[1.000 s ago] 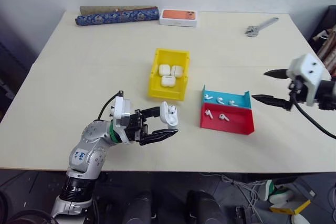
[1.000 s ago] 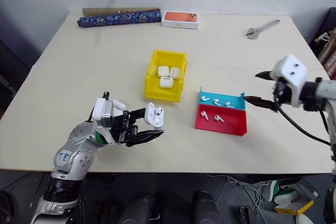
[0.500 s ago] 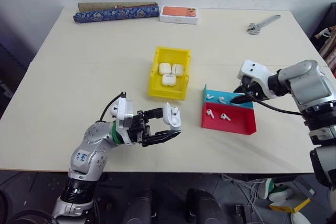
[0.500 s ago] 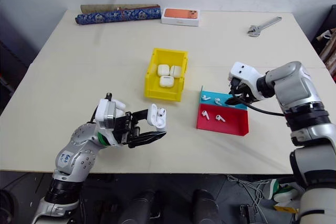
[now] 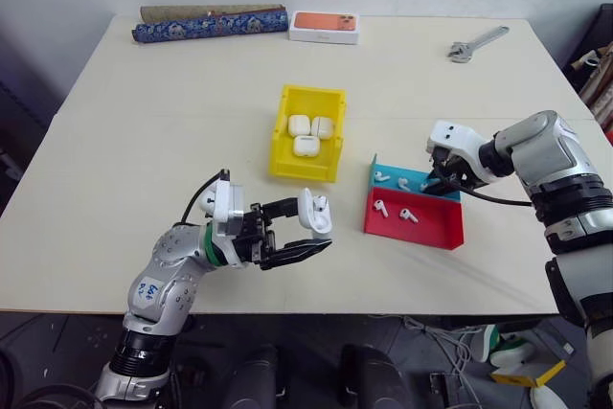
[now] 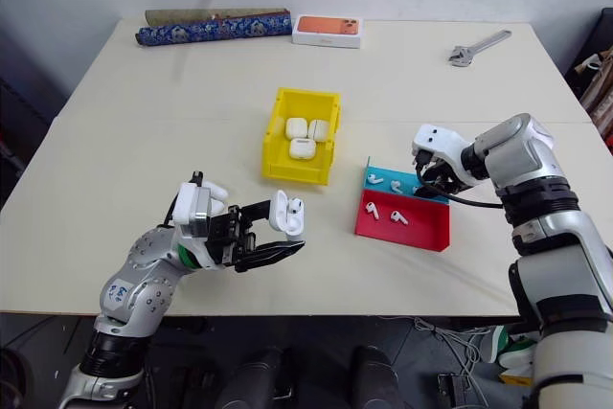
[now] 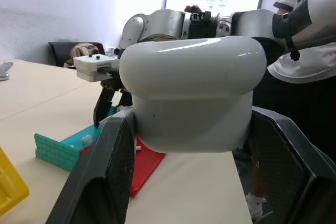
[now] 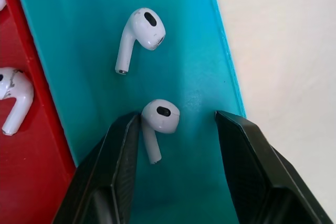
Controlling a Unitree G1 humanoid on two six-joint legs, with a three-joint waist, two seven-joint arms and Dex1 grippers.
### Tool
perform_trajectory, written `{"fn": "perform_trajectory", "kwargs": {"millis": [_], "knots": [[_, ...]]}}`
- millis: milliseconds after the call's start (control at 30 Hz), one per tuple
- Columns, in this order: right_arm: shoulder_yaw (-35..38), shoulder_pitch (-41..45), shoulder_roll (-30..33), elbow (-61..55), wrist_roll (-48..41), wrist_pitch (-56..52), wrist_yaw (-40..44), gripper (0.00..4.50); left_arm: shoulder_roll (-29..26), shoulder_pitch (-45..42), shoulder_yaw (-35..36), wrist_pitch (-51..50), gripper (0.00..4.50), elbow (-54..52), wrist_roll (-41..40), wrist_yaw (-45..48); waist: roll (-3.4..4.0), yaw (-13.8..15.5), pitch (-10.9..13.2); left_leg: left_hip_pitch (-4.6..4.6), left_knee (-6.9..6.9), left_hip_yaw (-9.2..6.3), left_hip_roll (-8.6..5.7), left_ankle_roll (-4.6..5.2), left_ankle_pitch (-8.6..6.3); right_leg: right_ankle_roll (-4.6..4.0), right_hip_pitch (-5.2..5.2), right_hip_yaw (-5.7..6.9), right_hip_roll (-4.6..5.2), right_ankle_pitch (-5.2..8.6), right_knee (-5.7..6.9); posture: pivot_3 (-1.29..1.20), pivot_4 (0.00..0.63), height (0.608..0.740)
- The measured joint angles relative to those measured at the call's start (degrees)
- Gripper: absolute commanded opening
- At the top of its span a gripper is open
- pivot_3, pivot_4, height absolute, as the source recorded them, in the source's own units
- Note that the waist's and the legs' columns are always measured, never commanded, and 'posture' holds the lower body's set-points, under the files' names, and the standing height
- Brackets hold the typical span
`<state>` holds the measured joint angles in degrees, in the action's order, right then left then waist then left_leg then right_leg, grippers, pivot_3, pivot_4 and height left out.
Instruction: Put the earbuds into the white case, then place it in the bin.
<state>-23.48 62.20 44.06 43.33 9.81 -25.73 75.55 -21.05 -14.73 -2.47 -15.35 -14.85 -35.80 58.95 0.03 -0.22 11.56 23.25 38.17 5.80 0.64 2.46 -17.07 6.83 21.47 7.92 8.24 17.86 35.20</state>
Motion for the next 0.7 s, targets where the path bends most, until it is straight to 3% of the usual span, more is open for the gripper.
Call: {"fn": "perform_trajectory", "kwargs": {"millis": [333, 433, 533, 700], "knots": [[0.14, 0.44, -0.52, 1.38, 1.22, 1.37, 0.21, 2.27, -0.24, 0.0, 0.04, 0.05, 2.77, 0.01, 0.0, -0.08, -0.01, 0.02, -0.01, -0.05, 0.1, 0.03, 0.0, 0.0, 0.0, 0.0, 0.0, -0.08, 0.0, 0.0, 0.14, 0.0, 0.15, 0.74], [0.15, 0.43, -0.52, 1.42, 1.31, 1.67, 0.45, 1.64, -0.25, 0.0, 0.04, 0.07, 2.77, 0.01, 0.0, -0.09, -0.01, 0.01, -0.01, -0.06, 0.11, 0.03, 0.0, 0.0, 0.0, 0.0, 0.0, -0.09, 0.0, 0.0, 0.17, 0.0, 0.15, 0.74], [0.16, 0.42, -0.52, 1.41, 1.34, 1.8, 0.79, 0.65, -0.25, 0.0, 0.04, 0.07, 2.77, 0.01, 0.0, -0.12, -0.01, 0.0, -0.01, -0.06, 0.12, 0.04, 0.0, -0.01, 0.0, 0.0, 0.0, -0.1, 0.0, 0.0, 0.18, 0.0, 0.15, 0.74], [0.24, 0.33, -0.52, 1.31, 1.37, 1.81, 0.82, 0.65, -0.25, -0.01, 0.05, 0.07, 2.77, 0.01, 0.0, -0.15, -0.01, 0.0, -0.01, -0.07, 0.13, 0.05, 0.0, -0.01, 0.0, 0.0, 0.0, -0.11, 0.0, 0.0, 0.21, 0.0, 0.15, 0.74]]}}
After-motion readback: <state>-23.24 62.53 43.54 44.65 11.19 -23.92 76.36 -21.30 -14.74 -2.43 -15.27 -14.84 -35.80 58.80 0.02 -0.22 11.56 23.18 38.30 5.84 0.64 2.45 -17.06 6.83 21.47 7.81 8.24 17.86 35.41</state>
